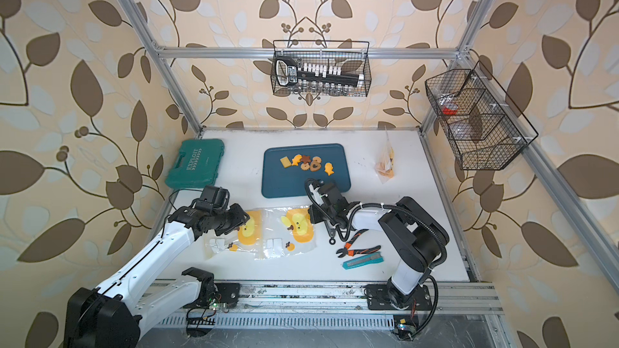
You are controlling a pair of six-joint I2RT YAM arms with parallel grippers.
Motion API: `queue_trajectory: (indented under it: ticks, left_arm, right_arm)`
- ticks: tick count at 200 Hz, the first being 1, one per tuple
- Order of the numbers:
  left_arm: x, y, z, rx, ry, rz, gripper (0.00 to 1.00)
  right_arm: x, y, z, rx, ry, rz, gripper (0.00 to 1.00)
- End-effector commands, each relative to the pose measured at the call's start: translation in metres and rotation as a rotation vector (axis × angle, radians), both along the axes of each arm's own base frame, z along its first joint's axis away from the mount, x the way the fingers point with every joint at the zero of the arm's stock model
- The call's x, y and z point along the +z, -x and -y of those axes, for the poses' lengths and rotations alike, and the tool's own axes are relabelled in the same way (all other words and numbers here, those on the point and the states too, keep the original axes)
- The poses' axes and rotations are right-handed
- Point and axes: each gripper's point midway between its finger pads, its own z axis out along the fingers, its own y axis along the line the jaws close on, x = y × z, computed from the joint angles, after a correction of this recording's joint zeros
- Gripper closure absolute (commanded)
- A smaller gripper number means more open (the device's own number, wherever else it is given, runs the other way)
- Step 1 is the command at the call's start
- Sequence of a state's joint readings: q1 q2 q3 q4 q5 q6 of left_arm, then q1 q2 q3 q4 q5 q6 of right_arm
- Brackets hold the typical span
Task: Put the cookies into a resealable bag to prevent moisture
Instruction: Adjust the ziploc bag at the center of the board.
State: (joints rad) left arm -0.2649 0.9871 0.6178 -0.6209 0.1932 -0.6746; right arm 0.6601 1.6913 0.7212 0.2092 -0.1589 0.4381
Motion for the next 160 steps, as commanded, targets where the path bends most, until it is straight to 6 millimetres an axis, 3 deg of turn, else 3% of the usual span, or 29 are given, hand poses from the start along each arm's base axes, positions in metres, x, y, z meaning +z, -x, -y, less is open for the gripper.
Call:
queue_trajectory:
  ticks: [1, 45, 81, 110, 160]
  left_arm:
    - [-0.006, 0.006, 0.016, -0.041, 0.008, -0.009, 0.70]
    - [-0.023, 0.009, 0.023, -0.083, -0.032, -0.038, 0.85]
    - [-0.026, -0.003, 0.000, -0.036, -0.185, -0.041, 0.94]
    - [-0.026, -0.012, 0.007, -0.075, -0.185, -0.045, 0.91]
    - [-0.036, -0.012, 0.015, -0.103, -0.156, -0.070, 0.91]
  right_arm:
    - [-0.012, 0.001, 0.017, -0.073, 0.056, -0.024, 1.00]
    - [-0.017, 0.002, 0.022, -0.090, 0.065, -0.037, 1.00]
    - [-0.019, 0.004, 0.022, -0.090, 0.067, -0.044, 1.00]
    - [-0.020, 0.004, 0.021, -0.086, 0.066, -0.050, 1.00]
    - [-0.018, 0.002, 0.016, -0.075, 0.050, -0.044, 1.00]
